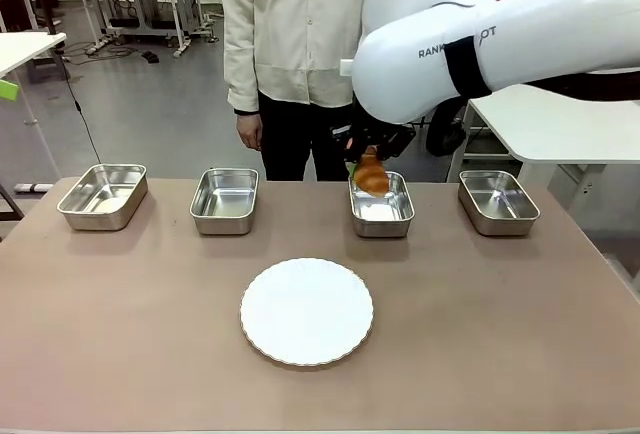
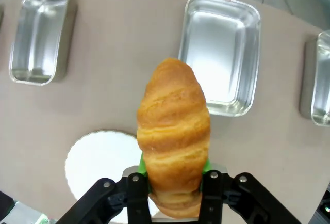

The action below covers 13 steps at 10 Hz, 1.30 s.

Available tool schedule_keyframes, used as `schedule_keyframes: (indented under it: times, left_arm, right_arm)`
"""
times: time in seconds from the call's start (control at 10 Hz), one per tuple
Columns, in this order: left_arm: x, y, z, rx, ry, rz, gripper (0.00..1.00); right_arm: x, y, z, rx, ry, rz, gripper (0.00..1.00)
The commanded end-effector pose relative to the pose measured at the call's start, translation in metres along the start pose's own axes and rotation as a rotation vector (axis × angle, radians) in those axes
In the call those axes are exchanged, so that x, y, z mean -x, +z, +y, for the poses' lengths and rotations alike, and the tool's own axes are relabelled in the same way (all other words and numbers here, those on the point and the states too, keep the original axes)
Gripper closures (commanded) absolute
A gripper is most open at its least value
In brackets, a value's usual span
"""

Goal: Place the bread in the container.
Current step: Place the Butter Roll into the Airtight Container indicated by the human.

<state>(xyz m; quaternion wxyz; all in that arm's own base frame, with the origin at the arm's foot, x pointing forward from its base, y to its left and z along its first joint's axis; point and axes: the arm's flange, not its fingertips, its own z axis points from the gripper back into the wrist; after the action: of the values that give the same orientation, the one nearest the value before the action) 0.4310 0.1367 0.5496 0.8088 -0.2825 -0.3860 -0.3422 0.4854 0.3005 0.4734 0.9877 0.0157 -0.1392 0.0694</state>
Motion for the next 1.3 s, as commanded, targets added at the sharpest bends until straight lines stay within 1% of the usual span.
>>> schedule_keyframes:
  times: [0.0,0.3,0.4,0.7,0.8,0.9,1.0,1.2]
  left_arm:
    - [-0.001,0.001,-0.002,0.005,-0.007,-0.008,0.00]
    - [-0.001,0.001,-0.002,0.005,-0.007,-0.008,0.00]
    - [-0.001,0.001,-0.002,0.005,-0.007,-0.008,0.00]
    - [-0.001,0.001,-0.002,0.005,-0.007,-0.008,0.00]
    - [-0.001,0.001,-0.002,0.005,-0.007,-0.008,0.00]
    - [-0.001,0.001,-0.002,0.005,-0.007,-0.008,0.00]
    - [-0.001,0.001,-0.002,0.005,-0.007,-0.008,0.00]
    - [-0.001,0.001,-0.002,0.005,-0.007,-0.008,0.00]
  right_arm:
    - [-0.026,-0.023,-0.013,-0.009,-0.001,0.023,0.60]
    - [-0.052,-0.072,-0.043,0.006,-0.029,0.056,0.60]
    - [-0.057,-0.087,-0.051,-0.004,-0.034,0.048,0.60]
    - [-0.063,-0.109,-0.056,0.019,-0.040,0.049,0.60]
    - [-0.065,-0.110,-0.058,0.016,-0.043,0.016,0.15]
    - [-0.066,-0.109,-0.058,0.023,-0.048,0.010,0.04]
    - [-0.066,-0.105,-0.058,0.020,-0.055,0.003,0.00]
    - [-0.068,-0.103,-0.058,0.014,-0.069,0.002,0.00]
